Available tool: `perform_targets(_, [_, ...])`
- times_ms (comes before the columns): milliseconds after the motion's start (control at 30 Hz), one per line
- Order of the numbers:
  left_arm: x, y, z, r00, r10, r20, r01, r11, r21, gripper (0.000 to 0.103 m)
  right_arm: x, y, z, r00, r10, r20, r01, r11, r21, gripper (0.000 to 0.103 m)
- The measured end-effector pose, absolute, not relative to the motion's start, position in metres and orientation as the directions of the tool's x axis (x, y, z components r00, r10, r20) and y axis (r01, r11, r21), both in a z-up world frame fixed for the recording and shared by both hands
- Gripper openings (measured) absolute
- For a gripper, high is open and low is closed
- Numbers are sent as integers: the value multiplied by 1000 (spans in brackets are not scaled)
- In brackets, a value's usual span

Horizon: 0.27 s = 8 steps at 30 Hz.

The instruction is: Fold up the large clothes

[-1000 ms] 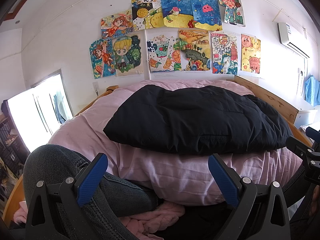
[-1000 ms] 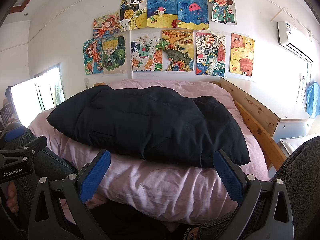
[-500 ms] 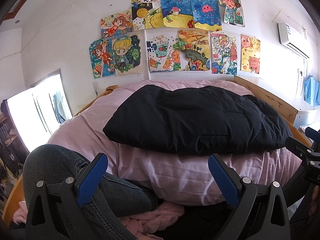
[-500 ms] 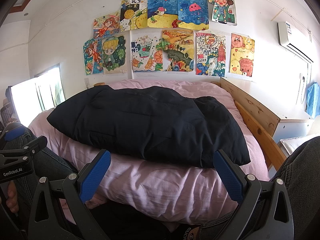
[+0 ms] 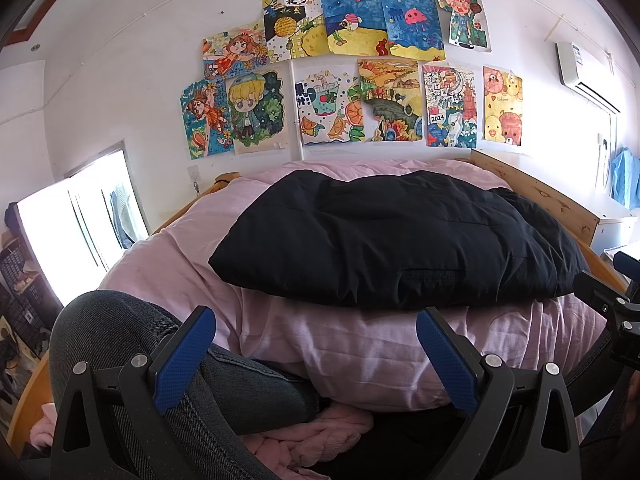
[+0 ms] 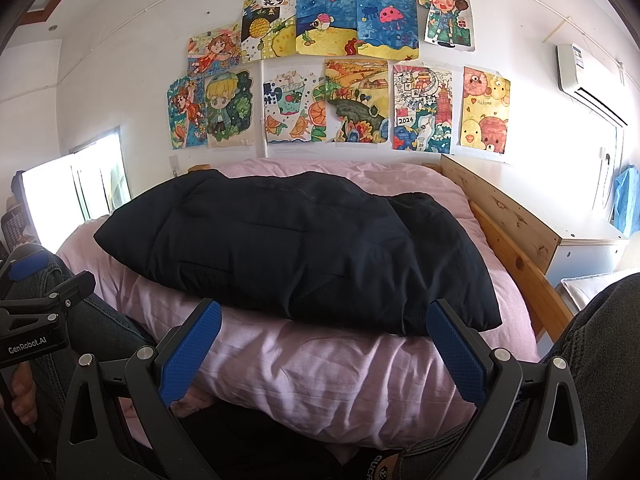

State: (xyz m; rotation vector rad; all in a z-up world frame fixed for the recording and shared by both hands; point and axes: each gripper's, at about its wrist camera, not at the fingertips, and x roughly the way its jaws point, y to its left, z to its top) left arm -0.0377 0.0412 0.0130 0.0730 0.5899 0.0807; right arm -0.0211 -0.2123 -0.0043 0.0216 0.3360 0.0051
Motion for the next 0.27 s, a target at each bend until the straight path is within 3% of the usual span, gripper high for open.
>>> perform_targets(267, [-39,41,13,828,97,-552,-54,994,94,102,-21,-212,-4,944,8,-329,-1,1000,22,101])
